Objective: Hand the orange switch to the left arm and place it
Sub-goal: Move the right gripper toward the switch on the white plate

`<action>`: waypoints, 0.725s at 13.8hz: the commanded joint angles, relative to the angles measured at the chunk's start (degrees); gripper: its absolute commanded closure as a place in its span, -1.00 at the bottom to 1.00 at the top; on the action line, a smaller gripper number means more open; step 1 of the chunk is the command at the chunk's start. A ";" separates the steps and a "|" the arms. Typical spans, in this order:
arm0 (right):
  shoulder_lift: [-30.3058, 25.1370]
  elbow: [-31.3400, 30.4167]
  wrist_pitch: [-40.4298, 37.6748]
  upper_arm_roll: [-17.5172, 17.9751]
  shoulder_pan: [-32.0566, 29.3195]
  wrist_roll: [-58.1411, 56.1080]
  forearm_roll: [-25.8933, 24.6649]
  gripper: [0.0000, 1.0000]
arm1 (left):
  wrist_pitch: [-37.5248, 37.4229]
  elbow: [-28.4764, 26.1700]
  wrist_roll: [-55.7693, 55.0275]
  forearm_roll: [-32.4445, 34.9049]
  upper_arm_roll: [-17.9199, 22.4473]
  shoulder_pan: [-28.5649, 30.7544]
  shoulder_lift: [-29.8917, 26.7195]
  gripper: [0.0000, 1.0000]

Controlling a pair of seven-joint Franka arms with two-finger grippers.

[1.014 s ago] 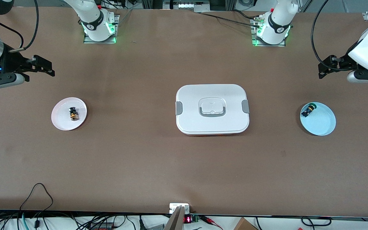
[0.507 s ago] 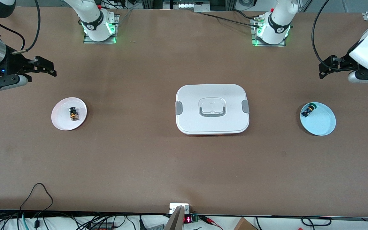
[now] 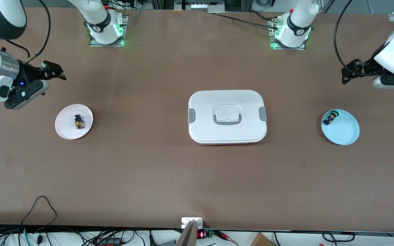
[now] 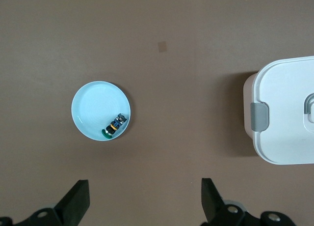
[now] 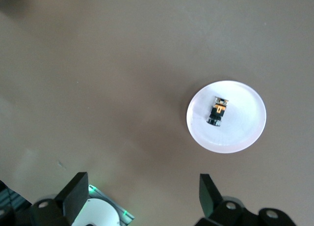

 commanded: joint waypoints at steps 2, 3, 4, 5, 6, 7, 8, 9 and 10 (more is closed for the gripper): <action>-0.75 -0.08 2.37 0.25 -0.30 -10.81 -0.54 -1.00 | -1.25 1.71 0.25 -1.54 0.16 1.14 0.83 -1.00; -0.23 -0.09 2.99 0.25 -0.48 -14.07 -0.72 -1.00 | -1.17 1.71 0.25 -1.54 0.16 1.14 0.92 -1.00; 0.91 -0.52 4.13 0.16 -0.82 -16.54 -0.81 -1.00 | -1.17 1.71 0.25 -1.54 0.16 1.06 0.92 -1.00; 0.66 -2.53 6.23 0.16 -1.96 -19.96 -1.42 -1.00 | -1.17 1.71 0.25 -1.54 0.07 1.06 0.92 -1.00; -0.30 -5.94 10.25 0.34 -2.14 -23.82 -2.81 -1.00 | -1.17 1.80 0.25 -1.54 0.07 1.06 0.92 -1.00; -0.40 -8.67 13.51 0.51 -2.58 -27.26 -4.22 -1.00 | -1.17 1.80 0.16 -1.63 0.07 1.06 0.92 -1.00; -0.05 -10.96 17.03 0.52 -2.67 -30.86 -5.11 -1.00 | -1.17 1.71 0.25 -1.54 0.07 1.06 0.92 -1.00; 0.04 -13.68 21.41 0.52 -2.85 -33.85 -6.25 -1.00 | -1.17 1.71 0.25 -1.54 0.07 1.06 0.92 -1.00; 0.04 -16.67 25.98 0.52 -3.02 -36.32 -7.91 -1.00 | -1.17 1.80 0.25 -1.54 0.07 1.06 0.92 -1.00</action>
